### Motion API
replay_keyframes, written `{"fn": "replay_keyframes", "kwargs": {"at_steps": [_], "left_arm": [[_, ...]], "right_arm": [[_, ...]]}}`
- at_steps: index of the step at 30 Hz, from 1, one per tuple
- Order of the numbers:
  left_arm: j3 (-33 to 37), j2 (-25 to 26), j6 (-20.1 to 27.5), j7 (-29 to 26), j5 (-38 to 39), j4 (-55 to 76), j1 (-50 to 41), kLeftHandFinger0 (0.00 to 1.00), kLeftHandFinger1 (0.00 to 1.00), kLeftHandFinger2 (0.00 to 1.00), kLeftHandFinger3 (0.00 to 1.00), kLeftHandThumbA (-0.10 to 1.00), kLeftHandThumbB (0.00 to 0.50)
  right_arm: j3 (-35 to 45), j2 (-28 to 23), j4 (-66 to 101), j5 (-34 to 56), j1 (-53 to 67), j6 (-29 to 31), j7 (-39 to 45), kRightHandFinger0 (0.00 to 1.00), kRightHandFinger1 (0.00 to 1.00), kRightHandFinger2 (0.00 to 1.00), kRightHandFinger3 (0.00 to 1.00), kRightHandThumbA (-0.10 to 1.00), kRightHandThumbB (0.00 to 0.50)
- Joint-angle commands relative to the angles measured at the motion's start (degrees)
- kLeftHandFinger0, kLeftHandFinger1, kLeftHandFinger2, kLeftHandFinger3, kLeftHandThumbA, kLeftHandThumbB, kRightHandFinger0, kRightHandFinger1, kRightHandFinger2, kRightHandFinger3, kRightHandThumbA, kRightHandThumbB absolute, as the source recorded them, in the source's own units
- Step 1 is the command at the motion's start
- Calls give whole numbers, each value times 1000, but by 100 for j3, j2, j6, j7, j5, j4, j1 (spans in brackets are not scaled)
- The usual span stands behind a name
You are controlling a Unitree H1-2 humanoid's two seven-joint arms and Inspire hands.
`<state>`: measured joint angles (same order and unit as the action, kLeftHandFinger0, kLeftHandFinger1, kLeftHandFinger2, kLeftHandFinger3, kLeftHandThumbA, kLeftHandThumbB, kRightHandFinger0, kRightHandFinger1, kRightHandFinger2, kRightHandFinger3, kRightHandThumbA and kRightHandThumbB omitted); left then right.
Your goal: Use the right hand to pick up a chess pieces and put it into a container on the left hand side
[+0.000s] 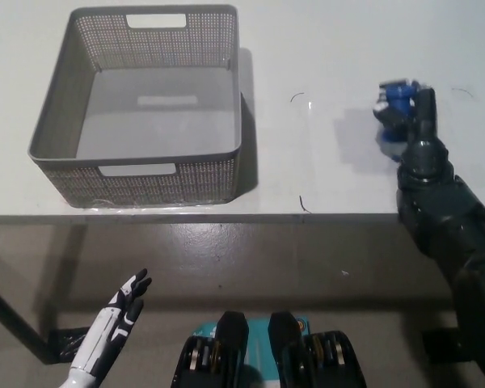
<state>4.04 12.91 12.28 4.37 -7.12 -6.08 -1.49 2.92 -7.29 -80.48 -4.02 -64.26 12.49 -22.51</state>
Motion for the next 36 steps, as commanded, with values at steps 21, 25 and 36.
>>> {"fn": "replay_keyframes", "kwargs": {"at_steps": [21,25,36], "left_arm": [[-15,89,44,68,-75,126,41,1000,1000,1000,1000,1000,399],[-2,86,33,83,-72,132,57,1000,1000,1000,1000,1000,422],[-22,30,-110,120,37,208,41,1000,1000,1000,1000,1000,437]], "right_arm": [[-646,1282,2164,-284,-1301,270,153,0,262,667,719,-100,144],[-810,1620,1914,-347,-1457,344,222,0,305,740,778,-100,114],[-1281,2390,650,-554,-1704,750,168,0,302,749,780,-100,129]]}}
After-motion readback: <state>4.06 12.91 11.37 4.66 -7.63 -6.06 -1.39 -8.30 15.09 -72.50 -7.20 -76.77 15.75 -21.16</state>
